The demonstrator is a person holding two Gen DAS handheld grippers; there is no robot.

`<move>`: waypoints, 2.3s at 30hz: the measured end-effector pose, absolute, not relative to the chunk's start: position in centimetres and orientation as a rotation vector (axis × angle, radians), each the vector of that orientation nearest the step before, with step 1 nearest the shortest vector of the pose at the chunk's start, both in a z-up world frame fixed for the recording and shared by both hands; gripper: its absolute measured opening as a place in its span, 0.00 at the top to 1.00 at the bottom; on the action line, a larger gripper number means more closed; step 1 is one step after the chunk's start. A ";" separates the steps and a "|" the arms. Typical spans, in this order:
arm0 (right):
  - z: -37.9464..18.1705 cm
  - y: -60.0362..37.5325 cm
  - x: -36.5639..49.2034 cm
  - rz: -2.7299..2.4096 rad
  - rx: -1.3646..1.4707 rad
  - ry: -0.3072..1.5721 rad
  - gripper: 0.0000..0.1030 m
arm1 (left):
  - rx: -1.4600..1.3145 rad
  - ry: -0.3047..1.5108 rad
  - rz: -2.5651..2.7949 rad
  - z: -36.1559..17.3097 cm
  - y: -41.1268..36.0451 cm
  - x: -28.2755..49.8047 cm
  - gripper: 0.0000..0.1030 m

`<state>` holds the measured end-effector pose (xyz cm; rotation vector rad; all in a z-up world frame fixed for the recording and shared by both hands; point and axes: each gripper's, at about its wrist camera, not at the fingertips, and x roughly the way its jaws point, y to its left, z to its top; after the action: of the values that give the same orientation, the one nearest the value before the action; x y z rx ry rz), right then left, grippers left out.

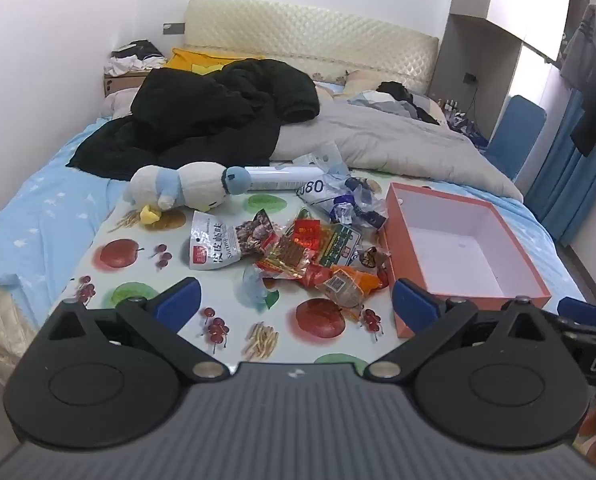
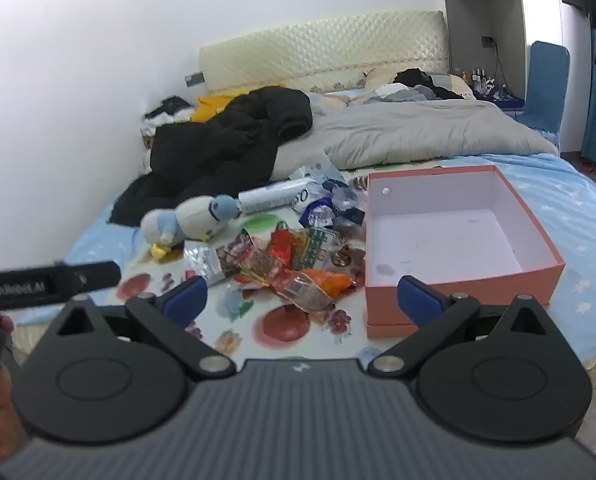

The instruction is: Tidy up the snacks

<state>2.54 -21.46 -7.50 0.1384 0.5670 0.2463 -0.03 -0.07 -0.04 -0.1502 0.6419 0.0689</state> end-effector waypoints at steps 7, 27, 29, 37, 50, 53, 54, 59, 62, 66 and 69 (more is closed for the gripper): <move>-8.1 -21.8 1.5 0.269 0.150 0.528 0.00 | -0.124 0.645 0.085 0.2 -1.1 -0.6 0.00; -8.7 -21.3 2.1 0.239 0.128 0.581 0.00 | -0.108 0.656 0.068 -0.4 -1.4 -0.3 0.00; -8.7 -21.2 2.1 0.239 0.127 0.584 0.00 | -0.109 0.655 0.061 -0.4 -1.4 -0.3 0.00; -8.9 -21.4 1.9 0.232 0.122 0.583 0.00 | -0.122 0.666 0.066 -0.6 -1.0 -0.2 0.00; -9.6 -20.9 2.2 0.244 0.117 0.592 0.00 | -0.119 0.696 0.110 -1.7 0.1 0.3 0.00; -9.8 -20.9 2.1 0.247 0.114 0.601 0.00 | -0.113 0.690 0.112 -1.7 0.0 0.3 0.00; -9.9 -20.9 2.0 0.247 0.112 0.600 0.00 | -0.110 0.687 0.113 -1.8 0.0 0.3 0.00; -10.4 -20.9 2.0 0.247 0.087 0.578 0.00 | -0.107 0.714 0.136 -2.4 -0.3 0.5 0.00; -10.9 -20.8 2.5 0.243 0.094 0.597 0.00 | -0.119 0.727 0.122 -2.9 -0.5 0.7 0.00; -11.4 -20.6 2.4 0.253 0.085 0.597 0.00 | -0.130 0.734 0.121 -3.4 -0.6 0.9 0.00; -11.7 -20.7 2.5 0.248 0.095 0.612 0.00 | -0.135 0.746 0.124 -3.8 -0.6 0.9 0.00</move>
<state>2.45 -20.74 -11.65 0.0952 0.6123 0.2479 0.92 -0.59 -3.83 -0.1348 0.7456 0.1239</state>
